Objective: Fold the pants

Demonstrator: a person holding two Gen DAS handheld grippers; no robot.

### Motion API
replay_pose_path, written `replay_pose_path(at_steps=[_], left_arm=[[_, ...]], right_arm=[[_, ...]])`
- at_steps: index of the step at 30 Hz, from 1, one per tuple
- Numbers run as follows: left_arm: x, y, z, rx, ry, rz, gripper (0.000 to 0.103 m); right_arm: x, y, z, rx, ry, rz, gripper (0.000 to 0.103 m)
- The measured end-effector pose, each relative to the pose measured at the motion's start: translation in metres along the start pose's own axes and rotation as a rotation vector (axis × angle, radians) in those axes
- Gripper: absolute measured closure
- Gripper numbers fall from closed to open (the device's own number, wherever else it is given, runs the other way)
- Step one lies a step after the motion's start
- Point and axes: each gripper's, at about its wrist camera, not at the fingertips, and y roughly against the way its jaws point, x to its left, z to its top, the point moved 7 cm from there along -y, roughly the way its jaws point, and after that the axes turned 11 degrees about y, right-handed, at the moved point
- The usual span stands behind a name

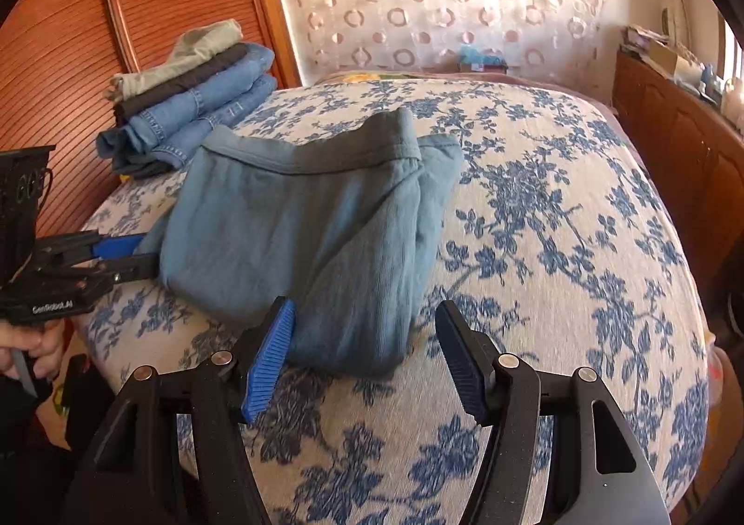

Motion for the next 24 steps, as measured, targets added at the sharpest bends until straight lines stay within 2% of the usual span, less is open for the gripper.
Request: replay_pose_path(at_steps=[6, 12, 14, 16, 18, 24], left_arm=[[-0.001, -0.001, 0.000, -0.006, -0.004, -0.007, 0.062], [-0.008, 0.001, -0.002, -0.009, -0.022, -0.037, 0.084], [-0.010, 0.004, -0.002, -0.018, -0.036, -0.039, 0.092], [-0.011, 0.009, 0.000, -0.031, -0.040, -0.048, 0.093], [-0.009, 0.013, 0.003, -0.037, -0.036, -0.058, 0.095], [-0.004, 0.024, 0.005, -0.056, -0.031, -0.087, 0.099]], right_arm=[[0.002, 0.000, -0.006, 0.008, -0.006, 0.013, 0.038], [0.004, 0.000, -0.008, 0.006, 0.013, 0.003, 0.040], [0.006, -0.001, -0.008, 0.004, 0.029, -0.005, 0.053], [0.013, 0.000, -0.008, 0.000, 0.052, 0.018, 0.073], [0.018, 0.001, -0.007, 0.002, 0.066, 0.063, 0.086], [0.002, 0.015, 0.002, -0.018, 0.030, 0.076, 0.091]])
